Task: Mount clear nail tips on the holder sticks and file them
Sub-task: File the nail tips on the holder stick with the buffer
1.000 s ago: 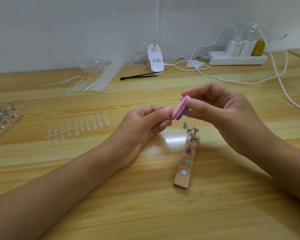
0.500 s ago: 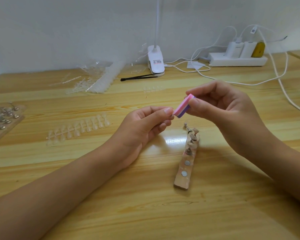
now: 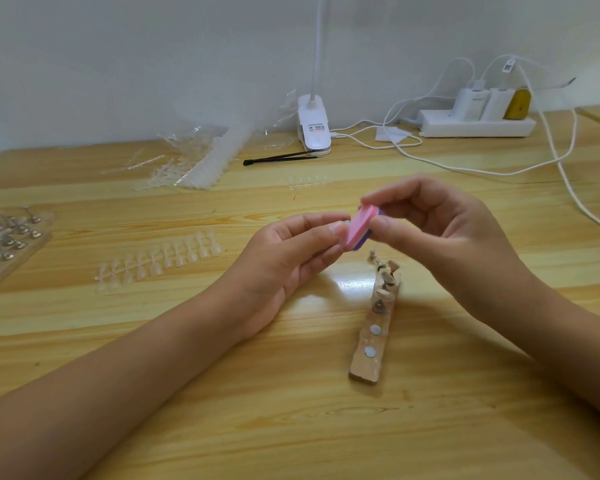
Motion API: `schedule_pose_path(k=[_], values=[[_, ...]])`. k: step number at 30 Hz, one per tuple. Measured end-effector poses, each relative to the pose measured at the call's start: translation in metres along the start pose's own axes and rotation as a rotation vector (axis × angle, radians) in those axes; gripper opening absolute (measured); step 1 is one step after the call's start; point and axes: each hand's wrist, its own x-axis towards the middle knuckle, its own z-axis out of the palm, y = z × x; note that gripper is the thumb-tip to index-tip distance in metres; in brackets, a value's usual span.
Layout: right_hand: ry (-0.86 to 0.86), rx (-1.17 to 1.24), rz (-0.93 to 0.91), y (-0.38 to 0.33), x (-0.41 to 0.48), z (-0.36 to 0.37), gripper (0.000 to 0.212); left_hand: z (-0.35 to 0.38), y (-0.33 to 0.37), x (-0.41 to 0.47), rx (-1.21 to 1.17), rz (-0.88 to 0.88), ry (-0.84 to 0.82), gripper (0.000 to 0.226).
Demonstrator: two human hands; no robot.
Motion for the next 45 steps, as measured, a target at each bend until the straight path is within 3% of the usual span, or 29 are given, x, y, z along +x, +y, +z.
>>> schedule_pose_path(k=[6,9,13,16,23,33,38,45], values=[[-0.03,-0.008,-0.012,0.003,-0.001,0.002,0.023,0.0,-0.001,0.0,-0.013,0.008,0.03,0.036],[0.04,0.016,-0.022,0.003,0.0,0.001,0.025,0.0,-0.001,0.001,-0.025,0.007,0.046,0.034],[-0.042,-0.017,0.015,0.004,-0.001,0.005,0.024,0.0,-0.003,0.001,-0.009,0.014,0.057,0.028],[0.032,0.024,-0.014,0.003,0.0,0.004,0.025,-0.001,-0.002,0.001,-0.035,0.011,0.064,0.029],[0.025,0.058,-0.002,0.004,0.002,0.002,0.025,0.0,-0.002,0.001,-0.025,0.017,0.058,0.035],[-0.104,0.059,0.068,0.003,0.002,0.003,0.026,0.001,-0.002,-0.001,0.02,0.039,0.048,0.03],[0.015,0.116,0.029,-0.003,0.006,-0.006,0.03,0.001,-0.002,0.0,0.052,0.039,0.036,0.019],[-0.174,0.012,0.044,-0.001,0.004,-0.006,0.023,0.001,-0.002,0.0,0.057,0.028,0.016,0.031]])
